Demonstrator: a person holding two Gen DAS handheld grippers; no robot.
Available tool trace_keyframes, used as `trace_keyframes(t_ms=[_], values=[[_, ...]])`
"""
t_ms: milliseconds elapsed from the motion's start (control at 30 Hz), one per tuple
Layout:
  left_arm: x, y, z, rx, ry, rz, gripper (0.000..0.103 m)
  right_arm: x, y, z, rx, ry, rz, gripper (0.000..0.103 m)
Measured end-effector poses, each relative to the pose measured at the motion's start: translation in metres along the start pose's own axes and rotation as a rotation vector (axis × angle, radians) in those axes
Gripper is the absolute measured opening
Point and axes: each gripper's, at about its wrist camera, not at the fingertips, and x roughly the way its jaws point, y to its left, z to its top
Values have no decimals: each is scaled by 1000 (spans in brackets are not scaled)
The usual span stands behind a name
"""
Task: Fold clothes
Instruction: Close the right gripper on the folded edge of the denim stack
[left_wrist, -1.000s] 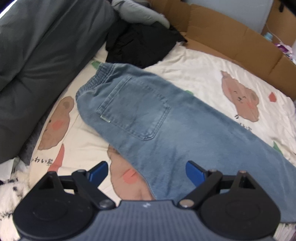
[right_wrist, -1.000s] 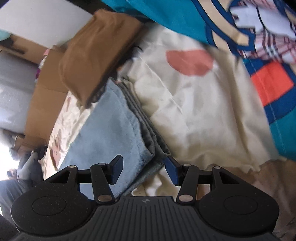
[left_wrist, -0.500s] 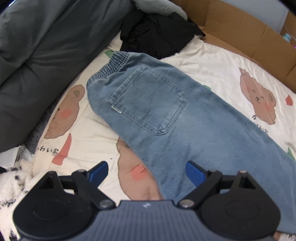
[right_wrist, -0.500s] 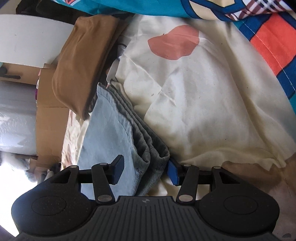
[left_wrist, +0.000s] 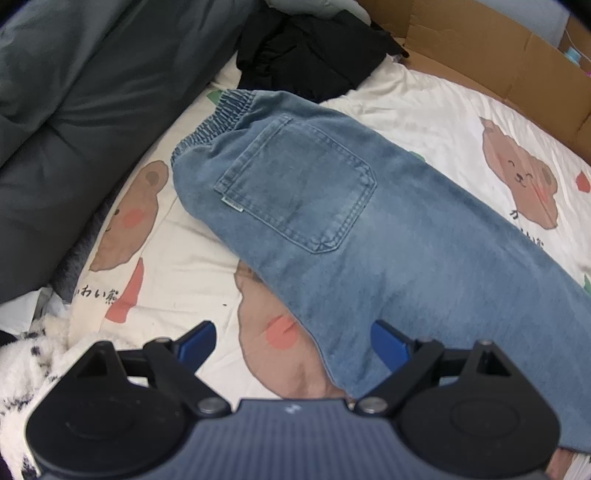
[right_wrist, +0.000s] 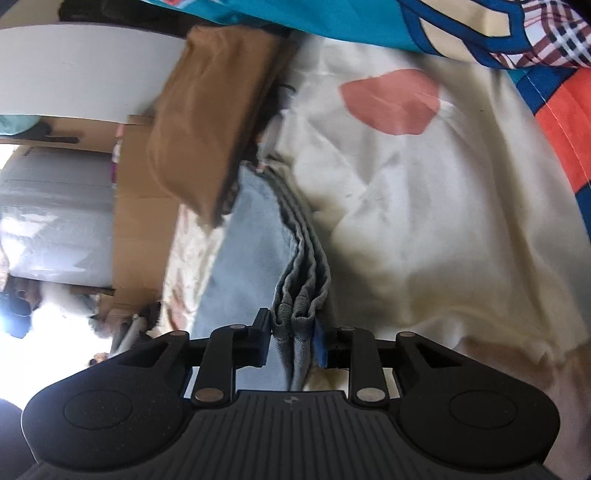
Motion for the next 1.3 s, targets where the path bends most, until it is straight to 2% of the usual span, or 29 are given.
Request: trace_keyframes(t_ms=[33, 367, 567, 767, 967, 1100, 1233, 1300], values=[[0, -1, 0, 8, 1, 3, 92, 4, -4, 3, 9, 18, -5, 37], [-4, -5, -4, 62, 12, 27, 92, 40, -11, 32, -4, 160, 32, 38], [0, -5, -6, 59, 25, 18, 92, 34, 2, 43, -25, 238, 156, 38], [3, -12, -8, 94, 41, 21, 92, 47, 5, 54, -37, 235, 85, 37], [1, -13, -7, 93, 37, 18, 92, 58, 15, 65, -73, 257, 56, 37], [3, -10, -11, 94, 40, 27, 92, 44, 36, 73, -169, 275, 5, 38], [7, -5, -14, 77, 59, 23, 92, 23, 54, 64, -231, 269, 16, 46], [9, -6, -15, 84, 66, 28, 92, 18, 59, 58, -241, 268, 21, 46]])
